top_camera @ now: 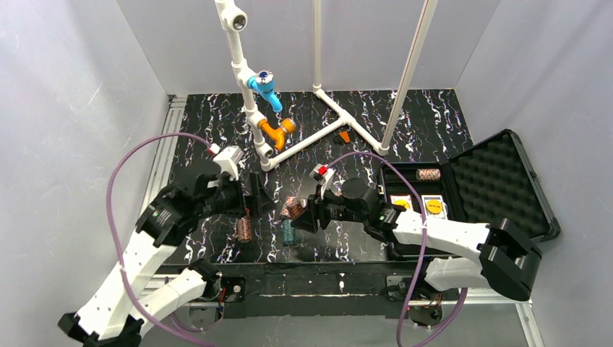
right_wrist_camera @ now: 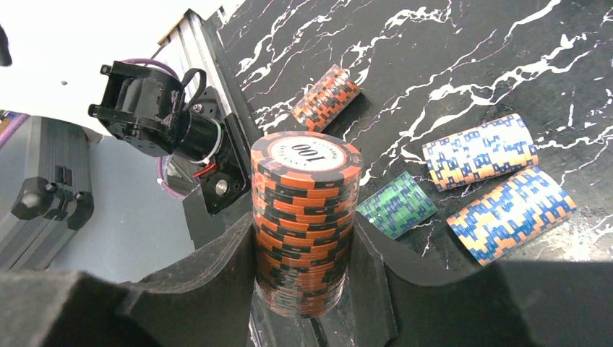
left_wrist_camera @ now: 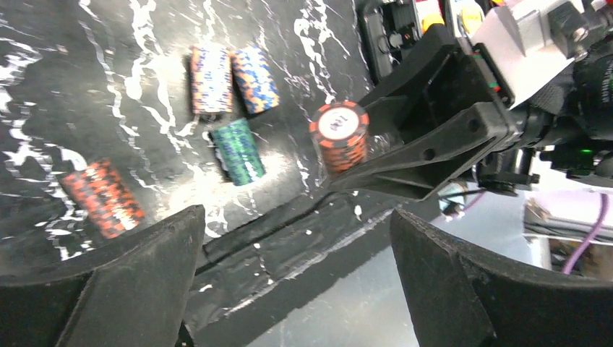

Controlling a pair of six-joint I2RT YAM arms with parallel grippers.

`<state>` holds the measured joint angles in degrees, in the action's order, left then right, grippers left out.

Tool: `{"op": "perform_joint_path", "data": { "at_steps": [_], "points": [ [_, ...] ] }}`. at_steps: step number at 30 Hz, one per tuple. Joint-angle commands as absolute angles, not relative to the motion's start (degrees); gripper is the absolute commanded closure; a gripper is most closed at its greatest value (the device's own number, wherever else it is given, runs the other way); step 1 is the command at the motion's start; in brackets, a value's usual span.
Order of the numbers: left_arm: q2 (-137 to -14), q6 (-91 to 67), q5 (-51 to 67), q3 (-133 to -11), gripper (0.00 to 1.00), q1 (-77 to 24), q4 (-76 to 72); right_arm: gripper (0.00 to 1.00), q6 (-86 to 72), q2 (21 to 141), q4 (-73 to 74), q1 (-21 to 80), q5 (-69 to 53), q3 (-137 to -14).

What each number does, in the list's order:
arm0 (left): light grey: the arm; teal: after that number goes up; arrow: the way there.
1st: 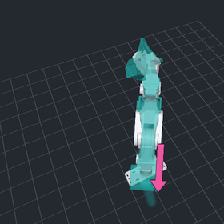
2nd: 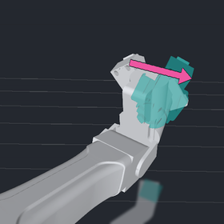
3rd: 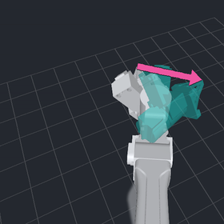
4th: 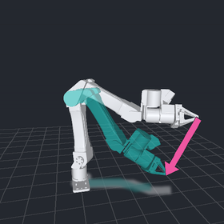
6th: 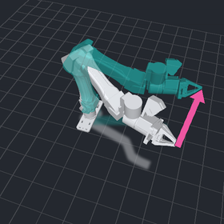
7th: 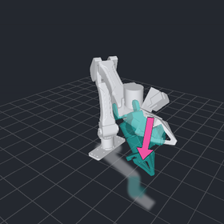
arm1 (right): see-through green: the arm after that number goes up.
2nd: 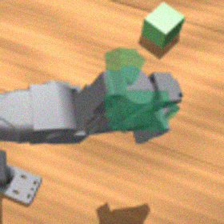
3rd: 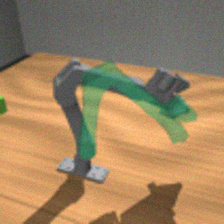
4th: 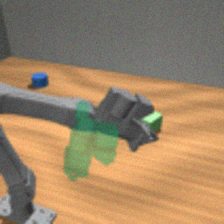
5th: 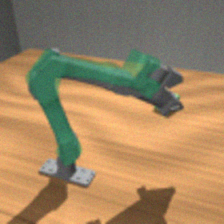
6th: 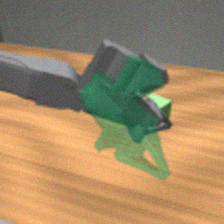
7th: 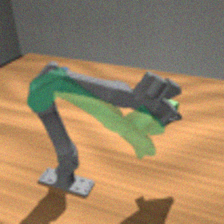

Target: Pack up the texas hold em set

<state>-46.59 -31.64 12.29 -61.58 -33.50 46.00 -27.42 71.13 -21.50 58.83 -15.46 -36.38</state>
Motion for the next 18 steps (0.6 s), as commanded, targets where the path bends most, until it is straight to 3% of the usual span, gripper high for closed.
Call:
{"op": "perform_joint_path", "data": {
  "at_steps": [1, 18],
  "points": [
    [-39.0, -28.0, 2.3, -60.2, 0.02, -33.6, 51.2, 0.99, -27.0, 67.2, -22.1, 59.5, -11.5, -39.5],
    [-21.1, -27.1, -10.8, -49.6, 0.02, -33.6, 50.6, 0.99, -31.2, 63.1, -10.7, 60.4, 11.7, -41.4]
  ]
}}
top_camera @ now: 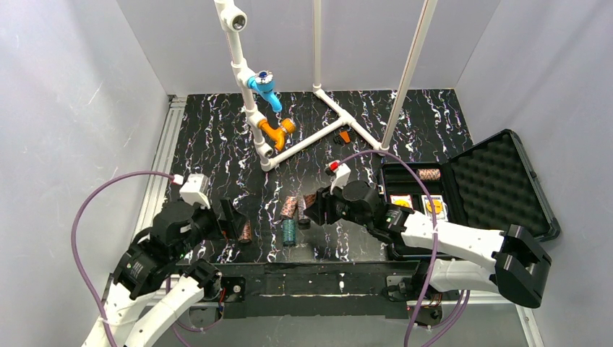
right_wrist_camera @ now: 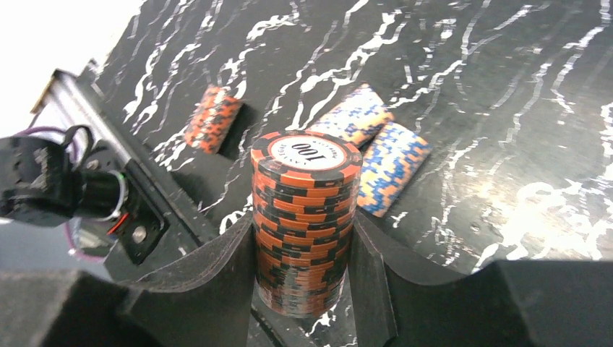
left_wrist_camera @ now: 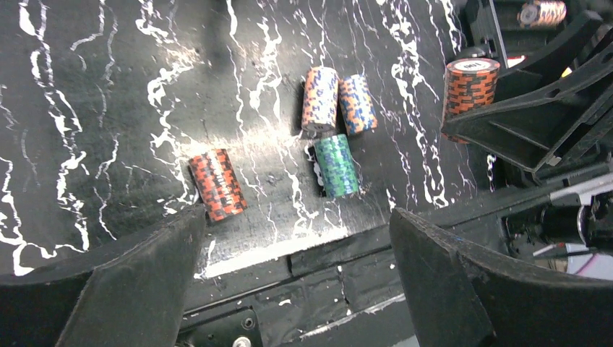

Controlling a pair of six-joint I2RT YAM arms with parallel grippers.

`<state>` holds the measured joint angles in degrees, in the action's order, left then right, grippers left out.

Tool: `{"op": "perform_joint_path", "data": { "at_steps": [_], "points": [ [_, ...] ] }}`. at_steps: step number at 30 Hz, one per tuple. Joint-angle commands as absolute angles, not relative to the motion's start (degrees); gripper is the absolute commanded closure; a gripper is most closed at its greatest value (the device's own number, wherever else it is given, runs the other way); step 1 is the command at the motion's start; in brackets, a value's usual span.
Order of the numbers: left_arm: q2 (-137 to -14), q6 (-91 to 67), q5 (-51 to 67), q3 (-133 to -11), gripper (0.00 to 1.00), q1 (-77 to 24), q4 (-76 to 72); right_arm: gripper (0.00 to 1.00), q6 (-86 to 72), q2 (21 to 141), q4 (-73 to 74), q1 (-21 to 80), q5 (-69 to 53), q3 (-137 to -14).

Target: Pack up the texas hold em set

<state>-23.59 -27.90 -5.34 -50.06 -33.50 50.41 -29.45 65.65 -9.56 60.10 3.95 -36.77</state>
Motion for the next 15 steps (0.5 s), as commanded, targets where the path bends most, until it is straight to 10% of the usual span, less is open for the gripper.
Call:
{"op": "perform_joint_path", "data": {
  "at_steps": [1, 15],
  "points": [
    [-21.0, -27.2, -11.0, -49.4, 0.02, -33.6, 50.5, 0.99, -31.3, 63.1, -10.1, 60.4, 12.9, -41.7],
    [-23.2, -26.8, -9.2, -49.6, 0.02, -31.2, 50.4, 0.99, -48.7, 61.8, 12.7, 60.4, 53.7, -49.0]
  ]
}}
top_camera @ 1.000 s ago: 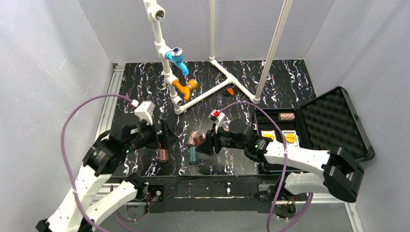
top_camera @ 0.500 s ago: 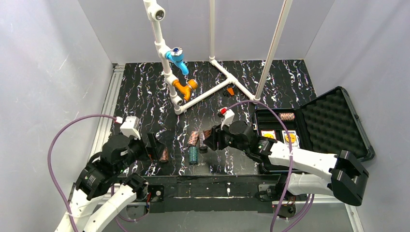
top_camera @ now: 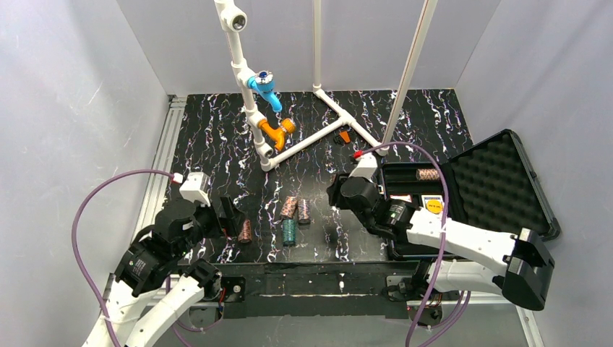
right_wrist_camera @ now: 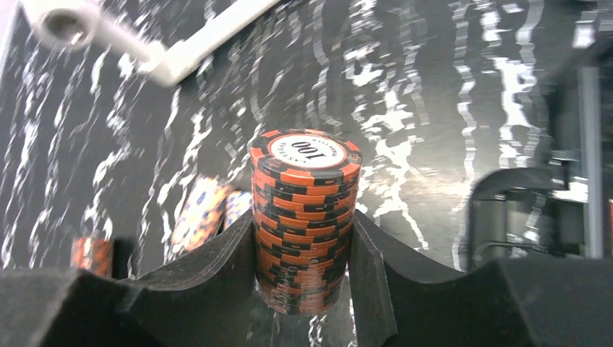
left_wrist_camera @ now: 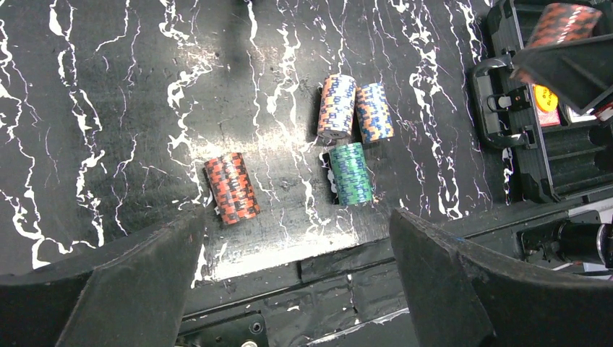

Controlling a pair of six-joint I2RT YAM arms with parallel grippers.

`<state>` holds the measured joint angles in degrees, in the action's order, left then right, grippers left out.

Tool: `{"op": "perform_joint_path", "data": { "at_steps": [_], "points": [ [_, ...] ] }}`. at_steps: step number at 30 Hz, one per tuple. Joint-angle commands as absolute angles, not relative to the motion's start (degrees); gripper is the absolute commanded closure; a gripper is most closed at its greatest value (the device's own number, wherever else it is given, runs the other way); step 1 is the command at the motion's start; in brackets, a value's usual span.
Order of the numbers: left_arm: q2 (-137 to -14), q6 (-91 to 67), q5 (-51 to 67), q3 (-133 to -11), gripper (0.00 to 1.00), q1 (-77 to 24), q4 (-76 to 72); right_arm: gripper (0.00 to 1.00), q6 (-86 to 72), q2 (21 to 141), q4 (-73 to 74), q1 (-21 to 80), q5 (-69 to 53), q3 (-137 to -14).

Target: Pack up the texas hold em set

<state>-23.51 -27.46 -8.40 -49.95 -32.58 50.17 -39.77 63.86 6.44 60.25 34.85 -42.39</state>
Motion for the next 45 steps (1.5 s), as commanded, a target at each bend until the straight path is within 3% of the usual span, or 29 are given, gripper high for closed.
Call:
{"op": "perform_joint_path", "data": {
  "at_steps": [1, 6, 12, 21, 45],
  "points": [
    [-23.1, -26.8, -8.9, -49.6, 0.02, -30.8, 50.3, 0.99, -51.6, 62.3, 15.7, 60.4, 56.7, -50.1],
    [-22.7, -26.3, -7.2, -49.3, 0.02, -28.8, 49.6, 0.99, -59.6, 67.5, 27.8, 57.7, 63.6, -56.2],
    [-22.4, -26.1, -6.9, -49.1, 0.02, -28.0, 49.5, 0.99, -68.0, 74.3, 37.6, 44.5, 55.9, -62.1],
    [-22.0, -26.3, -7.2, -49.0, 0.02, -27.9, 49.4, 0.99, -80.6, 82.9, 50.0, 34.9, 54.7, -68.3],
    [-20.9, -26.4, -7.9, -48.9, 0.02, -26.6, 49.5, 0.99, -75.3, 87.4, 32.2, 11.2, 29.3, -62.2]
  ]
}}
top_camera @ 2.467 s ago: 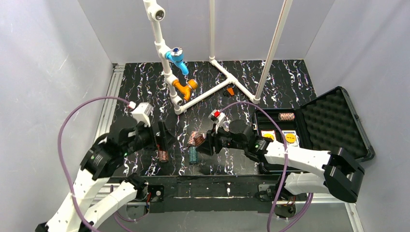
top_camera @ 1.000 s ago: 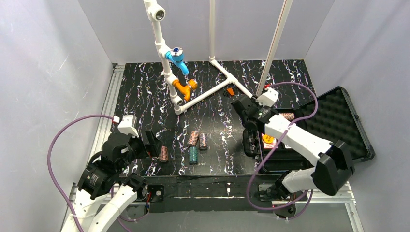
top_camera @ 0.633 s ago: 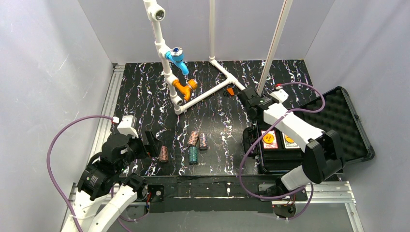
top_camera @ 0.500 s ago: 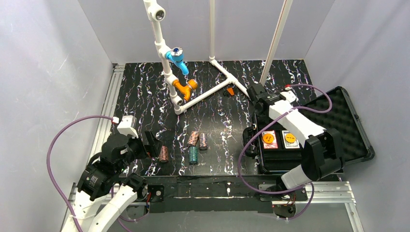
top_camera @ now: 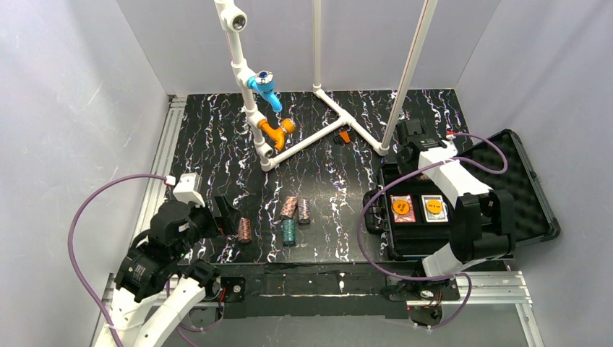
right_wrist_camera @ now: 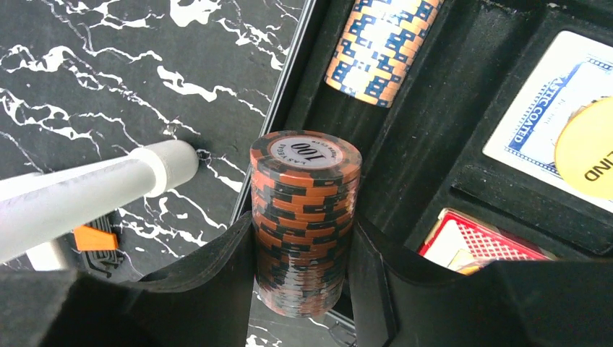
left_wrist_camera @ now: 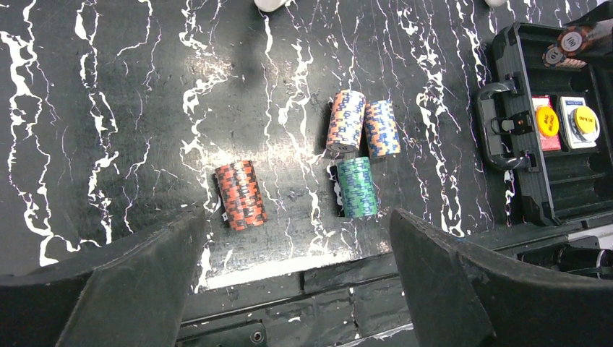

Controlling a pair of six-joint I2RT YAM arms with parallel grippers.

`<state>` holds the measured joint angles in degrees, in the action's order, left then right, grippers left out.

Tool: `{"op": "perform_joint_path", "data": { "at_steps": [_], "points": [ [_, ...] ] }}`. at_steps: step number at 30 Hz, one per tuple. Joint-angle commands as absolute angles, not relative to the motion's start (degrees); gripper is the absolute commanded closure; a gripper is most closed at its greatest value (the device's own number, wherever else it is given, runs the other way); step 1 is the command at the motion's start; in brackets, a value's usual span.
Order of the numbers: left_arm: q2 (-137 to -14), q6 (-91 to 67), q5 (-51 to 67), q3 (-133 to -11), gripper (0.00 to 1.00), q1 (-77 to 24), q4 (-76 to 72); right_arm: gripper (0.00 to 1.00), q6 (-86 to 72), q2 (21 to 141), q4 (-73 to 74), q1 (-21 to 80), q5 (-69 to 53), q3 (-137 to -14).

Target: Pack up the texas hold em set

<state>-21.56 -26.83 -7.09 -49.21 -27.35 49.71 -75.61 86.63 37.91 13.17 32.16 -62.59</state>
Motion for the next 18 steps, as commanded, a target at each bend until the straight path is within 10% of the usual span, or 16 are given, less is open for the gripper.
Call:
{"op": "perform_joint_path", "data": {
  "at_steps": [1, 18],
  "points": [
    [-20.9, -26.4, -7.9, -48.9, 0.02, -26.4, 49.4, 0.99, -75.7, 87.7, 31.7, 10.8, 28.8, -61.9],
    [-21.0, -26.1, -6.8, -48.9, 0.02, -24.7, 49.2, 0.99, -81.1, 91.6, 24.8, 8.9, 25.0, -58.7]
  ]
}}
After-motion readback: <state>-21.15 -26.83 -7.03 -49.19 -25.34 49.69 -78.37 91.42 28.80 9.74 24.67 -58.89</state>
